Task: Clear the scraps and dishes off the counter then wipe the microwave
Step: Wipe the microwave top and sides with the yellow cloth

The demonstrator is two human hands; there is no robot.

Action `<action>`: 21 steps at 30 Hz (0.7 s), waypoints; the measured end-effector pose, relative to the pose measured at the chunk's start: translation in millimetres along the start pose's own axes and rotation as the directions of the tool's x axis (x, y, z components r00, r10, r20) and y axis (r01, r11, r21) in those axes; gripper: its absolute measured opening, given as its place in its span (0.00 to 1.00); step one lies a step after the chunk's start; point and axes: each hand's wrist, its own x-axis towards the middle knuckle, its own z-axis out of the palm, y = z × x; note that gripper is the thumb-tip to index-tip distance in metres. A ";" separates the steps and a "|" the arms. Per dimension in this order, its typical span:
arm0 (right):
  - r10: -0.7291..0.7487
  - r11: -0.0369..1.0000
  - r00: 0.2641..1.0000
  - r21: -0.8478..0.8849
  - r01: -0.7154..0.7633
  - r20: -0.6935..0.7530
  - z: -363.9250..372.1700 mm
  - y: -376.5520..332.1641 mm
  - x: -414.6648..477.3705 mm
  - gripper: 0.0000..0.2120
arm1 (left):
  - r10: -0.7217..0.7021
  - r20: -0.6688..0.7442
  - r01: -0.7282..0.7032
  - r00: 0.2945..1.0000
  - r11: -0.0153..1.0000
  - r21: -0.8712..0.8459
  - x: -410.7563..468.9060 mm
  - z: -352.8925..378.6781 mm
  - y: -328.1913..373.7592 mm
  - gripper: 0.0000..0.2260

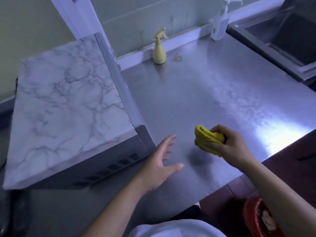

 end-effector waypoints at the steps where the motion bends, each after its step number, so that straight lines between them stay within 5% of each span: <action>1: -0.015 1.000 1.000 0.004 0.015 0.011 9.6 -11.0 -16.1 0.12 | 0.046 0.066 -0.049 0.997 0.998 0.044 -4.8 -6.9 4.5 0.37; 5: 0.017 0.977 0.998 -0.209 -0.028 -0.053 54.9 -39.9 -74.2 0.14 | 0.224 0.244 -0.245 0.944 0.968 0.061 -37.7 -39.9 11.7 0.37; 9: -0.010 0.981 0.991 -0.193 -0.017 -0.137 126.4 -76.2 -132.6 0.24 | 0.314 0.389 -0.389 0.866 0.912 0.130 -81.9 -76.9 -4.1 0.29; 14: -0.033 0.993 0.978 -0.118 0.008 -0.208 194.4 -112.4 -189.9 0.27 | 0.310 0.470 -0.328 0.826 0.944 -0.046 -134.9 -109.5 -24.6 0.19; 17: 0.044 0.987 0.955 0.161 0.003 -0.293 212.2 -122.7 -212.3 0.40 | 0.352 0.472 -0.349 0.808 0.932 -0.097 -154.2 -119.5 -24.1 0.13; 19: 0.149 0.846 0.979 0.530 -0.053 -0.140 207.2 -123.0 -226.1 0.40 | 0.419 0.435 -0.418 0.797 0.903 -0.102 -161.0 -123.4 -18.7 0.10; 21: 0.116 0.694 0.992 0.710 -0.120 0.054 196.9 -123.9 -241.4 0.39 | 0.450 0.437 -0.423 0.779 0.891 -0.163 -166.3 -126.9 -9.0 0.09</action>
